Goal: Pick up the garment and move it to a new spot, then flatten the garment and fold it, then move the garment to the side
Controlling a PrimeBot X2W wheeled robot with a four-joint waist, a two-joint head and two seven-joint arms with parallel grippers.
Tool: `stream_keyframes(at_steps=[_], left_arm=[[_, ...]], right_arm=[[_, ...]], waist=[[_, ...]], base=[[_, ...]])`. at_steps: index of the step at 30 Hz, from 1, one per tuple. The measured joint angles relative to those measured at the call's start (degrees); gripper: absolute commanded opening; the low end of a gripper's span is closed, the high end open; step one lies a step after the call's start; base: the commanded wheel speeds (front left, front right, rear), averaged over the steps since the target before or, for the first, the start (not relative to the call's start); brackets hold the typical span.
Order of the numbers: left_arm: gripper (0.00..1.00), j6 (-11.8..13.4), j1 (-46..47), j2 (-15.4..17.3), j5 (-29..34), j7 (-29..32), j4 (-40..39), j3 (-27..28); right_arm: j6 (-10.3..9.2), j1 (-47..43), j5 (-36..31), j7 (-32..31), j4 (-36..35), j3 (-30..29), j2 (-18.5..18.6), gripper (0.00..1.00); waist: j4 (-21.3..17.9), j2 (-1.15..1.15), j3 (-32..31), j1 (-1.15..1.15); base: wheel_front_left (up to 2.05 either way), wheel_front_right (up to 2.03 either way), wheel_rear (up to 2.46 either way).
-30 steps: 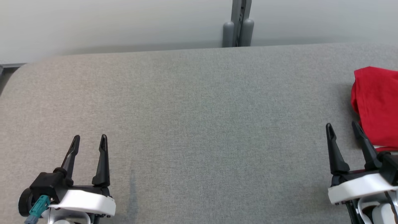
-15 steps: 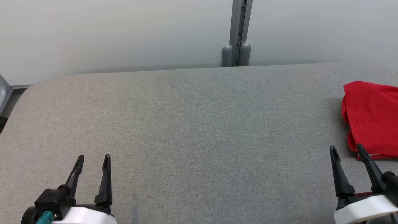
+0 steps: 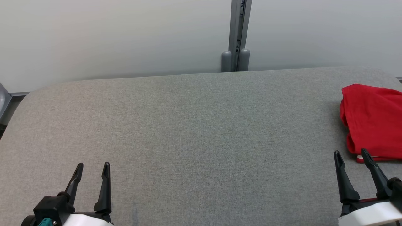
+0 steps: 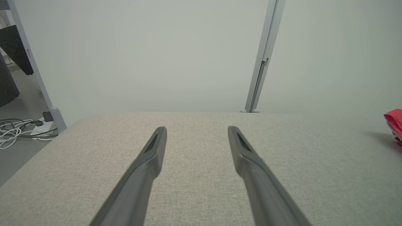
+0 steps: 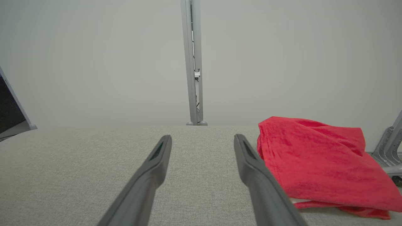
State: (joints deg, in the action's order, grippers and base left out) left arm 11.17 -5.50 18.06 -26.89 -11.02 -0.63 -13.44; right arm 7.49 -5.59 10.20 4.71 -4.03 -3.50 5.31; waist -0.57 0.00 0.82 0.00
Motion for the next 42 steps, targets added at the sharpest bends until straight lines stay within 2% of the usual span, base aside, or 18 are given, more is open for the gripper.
stream_keyframes(at_steps=[26, 27, 32, 42], left_arm=[[1.00, 1.0, -0.1, 0.5, -0.4, 0.9, -1.1, -0.8], [0.00, 1.0, -0.1, 0.5, -0.4, 0.9, -1.2, -0.9], [0.00, 0.9, -0.8, -1.2, -1.3, 1.1, 0.8, -1.5], [0.00, -1.6, -0.2, -2.7, -10.2, 3.1, 2.6, 0.8]], right_arm=[[0.00, -0.6, 0.3, -0.1, -0.5, 0.1, -0.4, 1.00], [0.00, -0.6, 0.4, -0.1, -0.5, 0.1, -0.4, 0.00], [0.00, -1.2, 1.2, -0.2, 1.6, 0.5, -1.2, 0.00], [0.00, -0.4, 12.4, -1.3, 3.8, 0.5, -1.2, 0.00]], waist=[[0.0, 0.00, 0.4, 0.00], [0.1, 0.00, 0.4, 0.00], [0.1, 0.00, 0.4, 0.00], [0.1, 0.00, 0.3, 0.00]], base=[[0.00, 0.00, 0.00], [0.00, 0.00, 0.00], [0.00, 0.00, 0.00], [0.00, 0.00, 0.00]])
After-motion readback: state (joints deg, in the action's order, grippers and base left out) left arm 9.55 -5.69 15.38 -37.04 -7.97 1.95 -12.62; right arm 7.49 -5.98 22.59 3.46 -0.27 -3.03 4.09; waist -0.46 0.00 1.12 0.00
